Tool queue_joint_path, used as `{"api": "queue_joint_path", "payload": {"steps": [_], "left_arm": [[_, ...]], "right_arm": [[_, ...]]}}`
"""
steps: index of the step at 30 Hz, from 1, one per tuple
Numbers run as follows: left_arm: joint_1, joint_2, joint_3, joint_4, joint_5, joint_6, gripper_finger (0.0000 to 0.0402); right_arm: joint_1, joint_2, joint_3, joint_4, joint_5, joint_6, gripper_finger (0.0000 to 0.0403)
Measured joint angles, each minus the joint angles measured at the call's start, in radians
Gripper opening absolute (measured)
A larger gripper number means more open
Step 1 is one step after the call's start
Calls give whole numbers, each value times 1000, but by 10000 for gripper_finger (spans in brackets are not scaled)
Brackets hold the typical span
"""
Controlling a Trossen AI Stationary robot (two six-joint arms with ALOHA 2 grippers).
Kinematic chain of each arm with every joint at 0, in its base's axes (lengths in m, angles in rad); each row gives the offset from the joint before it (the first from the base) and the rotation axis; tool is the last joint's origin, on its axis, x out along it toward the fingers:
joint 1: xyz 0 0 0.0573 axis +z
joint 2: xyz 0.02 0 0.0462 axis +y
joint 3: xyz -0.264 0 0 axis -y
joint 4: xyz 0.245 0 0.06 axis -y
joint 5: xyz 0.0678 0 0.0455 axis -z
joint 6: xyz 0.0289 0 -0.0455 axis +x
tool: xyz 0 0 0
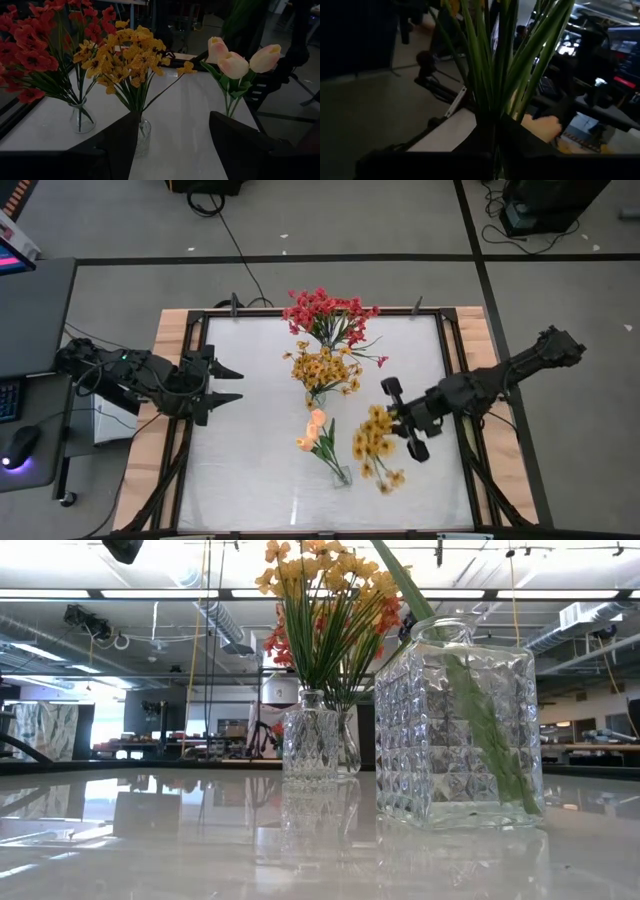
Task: Sort flowers into vase by color
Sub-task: Put the yellow flowers into the middle transparent vase
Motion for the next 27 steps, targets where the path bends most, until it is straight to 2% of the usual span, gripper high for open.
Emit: {"api": "queue_joint_path", "payload": {"steps": [6,15,18,27], "left_arm": [[0,0,0,0,0,0,249],[0,0,0,2,0,0,249],[0,0,0,2,0,0,249],[0,0,0,2,0,0,249]], "right_arm": [[-82,-20,-105,173,-123,39,20],[-200,-22,-290,509,-149,47,20],[-246,-23,-340,625,-198,78,20],[-325,-8,-406,712,-276,116,15]]}}
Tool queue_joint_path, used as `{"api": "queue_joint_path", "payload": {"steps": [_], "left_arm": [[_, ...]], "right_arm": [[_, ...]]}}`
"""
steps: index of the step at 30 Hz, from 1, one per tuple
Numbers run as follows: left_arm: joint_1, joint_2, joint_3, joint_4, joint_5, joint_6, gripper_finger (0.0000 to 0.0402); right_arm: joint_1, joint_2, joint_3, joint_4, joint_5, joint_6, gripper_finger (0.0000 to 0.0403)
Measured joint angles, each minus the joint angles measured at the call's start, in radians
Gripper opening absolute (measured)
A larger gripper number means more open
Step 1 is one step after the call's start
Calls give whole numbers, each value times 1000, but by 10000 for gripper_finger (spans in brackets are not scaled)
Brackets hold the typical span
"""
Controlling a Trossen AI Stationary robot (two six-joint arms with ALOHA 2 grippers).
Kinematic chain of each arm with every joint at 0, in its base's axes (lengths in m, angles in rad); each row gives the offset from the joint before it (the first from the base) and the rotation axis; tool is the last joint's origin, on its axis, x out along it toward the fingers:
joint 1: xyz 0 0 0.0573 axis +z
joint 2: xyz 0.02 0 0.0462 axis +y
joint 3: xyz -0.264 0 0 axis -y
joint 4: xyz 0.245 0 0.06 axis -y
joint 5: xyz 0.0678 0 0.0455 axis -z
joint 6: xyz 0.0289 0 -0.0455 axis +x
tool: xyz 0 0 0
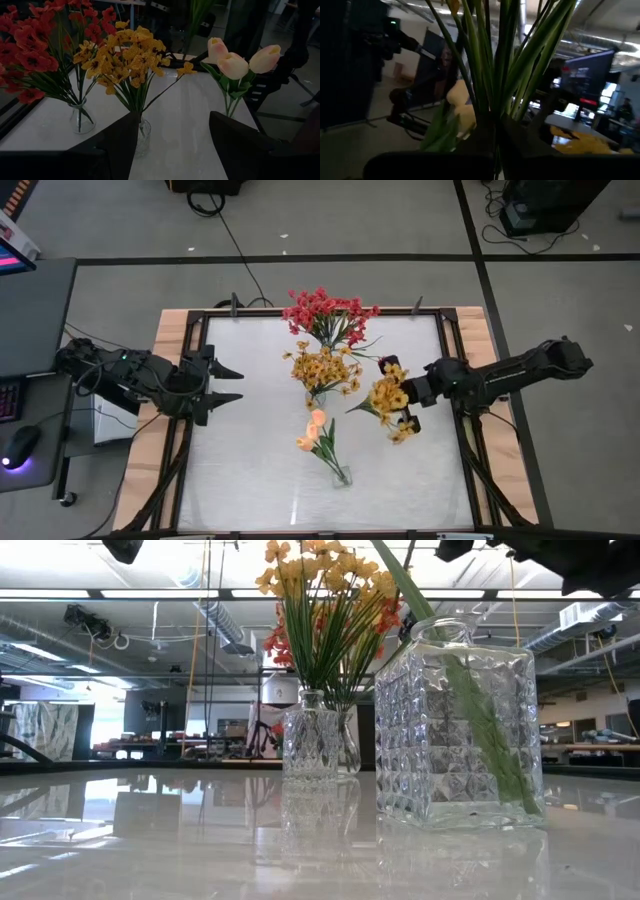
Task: Sort flowers into vase by color
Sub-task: Put the yellow flowers into the middle transparent vase
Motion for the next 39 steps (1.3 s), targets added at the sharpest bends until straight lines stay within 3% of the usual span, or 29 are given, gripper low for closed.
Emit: {"api": "queue_joint_path", "payload": {"steps": [10,18,30,39], "left_arm": [[0,0,0,0,0,0,249],[0,0,0,0,0,0,249],[0,0,0,0,0,0,249],[0,0,0,1,0,0,249]], "right_arm": [[-15,163,0,259,-23,21,14],[-91,319,6,445,-22,63,14],[-156,470,11,591,-33,61,14],[-156,491,11,618,9,37,14]]}}
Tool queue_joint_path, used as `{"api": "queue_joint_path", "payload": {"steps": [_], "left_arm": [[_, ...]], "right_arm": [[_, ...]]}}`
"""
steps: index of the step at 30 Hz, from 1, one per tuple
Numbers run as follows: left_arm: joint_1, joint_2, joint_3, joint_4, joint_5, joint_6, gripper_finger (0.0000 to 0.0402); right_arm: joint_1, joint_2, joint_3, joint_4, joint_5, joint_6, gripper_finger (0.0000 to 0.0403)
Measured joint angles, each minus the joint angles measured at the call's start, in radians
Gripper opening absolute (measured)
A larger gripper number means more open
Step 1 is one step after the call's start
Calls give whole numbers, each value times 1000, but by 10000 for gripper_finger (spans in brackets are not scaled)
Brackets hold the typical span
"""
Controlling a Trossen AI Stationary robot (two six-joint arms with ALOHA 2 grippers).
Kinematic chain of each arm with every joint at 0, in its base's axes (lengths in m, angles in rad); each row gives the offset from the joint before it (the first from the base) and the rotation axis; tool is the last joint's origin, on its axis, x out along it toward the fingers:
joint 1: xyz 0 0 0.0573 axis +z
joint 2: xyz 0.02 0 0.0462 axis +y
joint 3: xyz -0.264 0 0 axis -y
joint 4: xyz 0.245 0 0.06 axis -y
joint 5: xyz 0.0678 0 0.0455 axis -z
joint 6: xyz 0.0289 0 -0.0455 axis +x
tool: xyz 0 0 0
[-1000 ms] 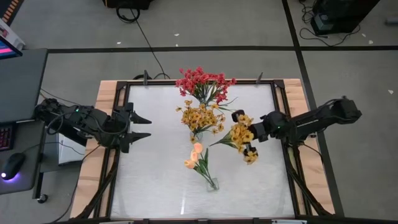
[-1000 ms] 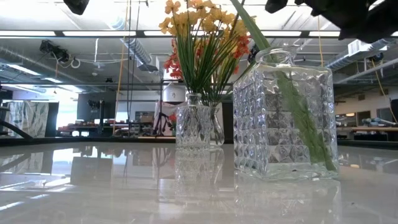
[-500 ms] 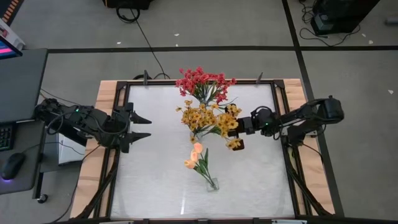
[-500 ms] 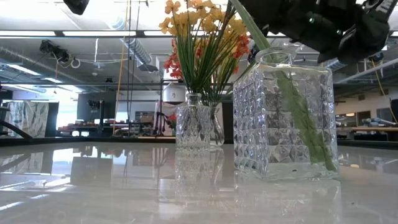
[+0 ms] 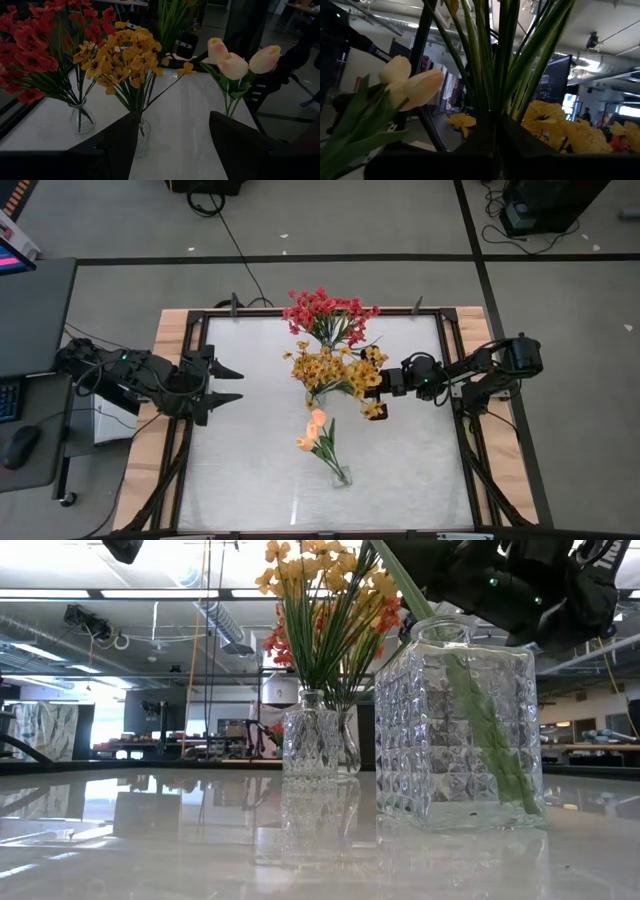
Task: Sort flowers into vase by color
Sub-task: Put the yellow flowers into the middle transparent vase
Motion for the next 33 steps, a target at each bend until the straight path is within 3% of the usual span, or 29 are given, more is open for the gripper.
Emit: {"api": "queue_joint_path", "payload": {"steps": [9,17,33], "left_arm": [[0,0,0,0,0,0,249],[0,0,0,0,0,0,249],[0,0,0,2,0,0,249]], "right_arm": [[1,6,0,-17,19,-22,14],[8,101,0,51,-16,33,14],[13,114,63,3,76,-27,13]]}}
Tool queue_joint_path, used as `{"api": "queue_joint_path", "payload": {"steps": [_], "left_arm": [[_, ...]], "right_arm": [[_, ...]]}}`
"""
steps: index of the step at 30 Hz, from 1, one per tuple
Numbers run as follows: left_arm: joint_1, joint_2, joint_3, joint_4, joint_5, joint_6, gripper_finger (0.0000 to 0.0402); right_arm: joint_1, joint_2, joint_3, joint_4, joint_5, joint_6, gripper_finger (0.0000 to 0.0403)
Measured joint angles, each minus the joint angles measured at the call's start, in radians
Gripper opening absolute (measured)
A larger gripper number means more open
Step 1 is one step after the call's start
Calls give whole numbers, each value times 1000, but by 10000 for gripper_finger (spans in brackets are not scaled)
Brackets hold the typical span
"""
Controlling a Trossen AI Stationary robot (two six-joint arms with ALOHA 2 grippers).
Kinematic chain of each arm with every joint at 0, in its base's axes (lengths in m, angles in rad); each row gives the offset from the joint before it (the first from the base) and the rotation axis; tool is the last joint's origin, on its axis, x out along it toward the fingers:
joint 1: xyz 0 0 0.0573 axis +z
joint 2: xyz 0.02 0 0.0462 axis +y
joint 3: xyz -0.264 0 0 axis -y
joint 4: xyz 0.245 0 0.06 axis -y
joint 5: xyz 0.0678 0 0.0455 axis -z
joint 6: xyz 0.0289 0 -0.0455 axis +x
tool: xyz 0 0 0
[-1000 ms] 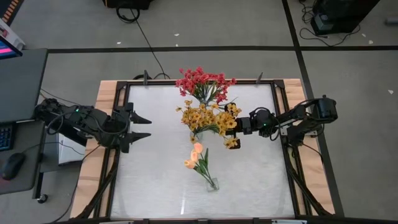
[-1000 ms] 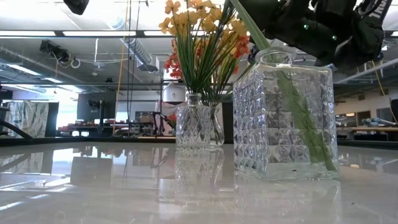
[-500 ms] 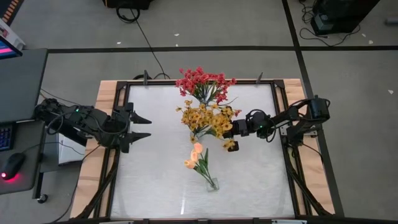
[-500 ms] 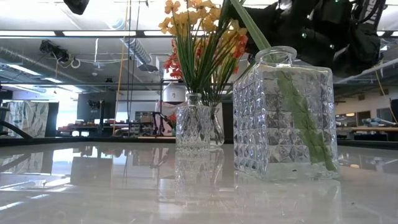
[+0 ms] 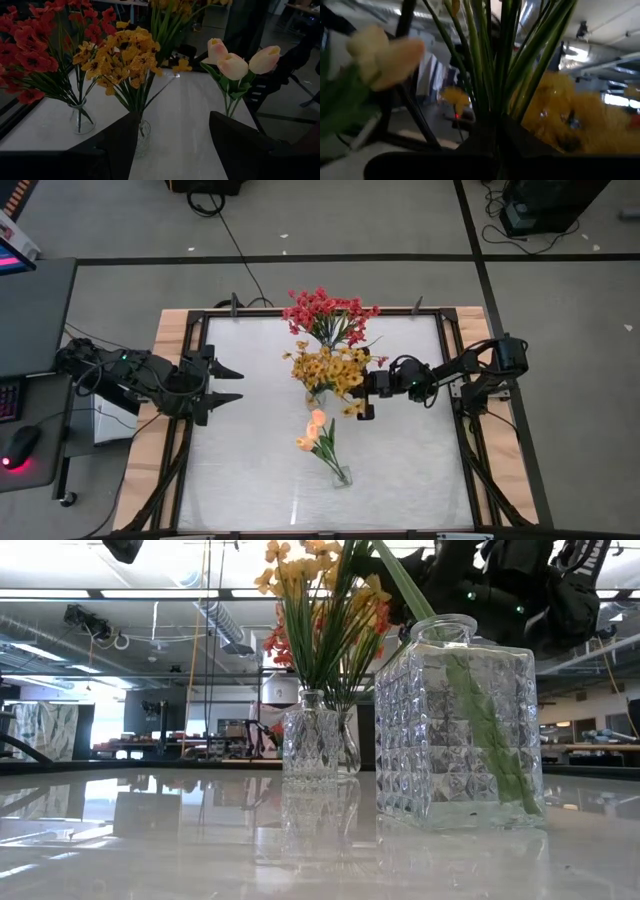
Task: Sort flowers into vase by color
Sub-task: Put the yellow flowers into the middle transparent vase
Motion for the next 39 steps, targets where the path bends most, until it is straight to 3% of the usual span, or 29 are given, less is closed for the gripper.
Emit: {"api": "queue_joint_path", "payload": {"steps": [39], "left_arm": [[0,0,0,-1,0,0,249]], "right_arm": [[-8,-1,-1,-199,6,4,13]]}}
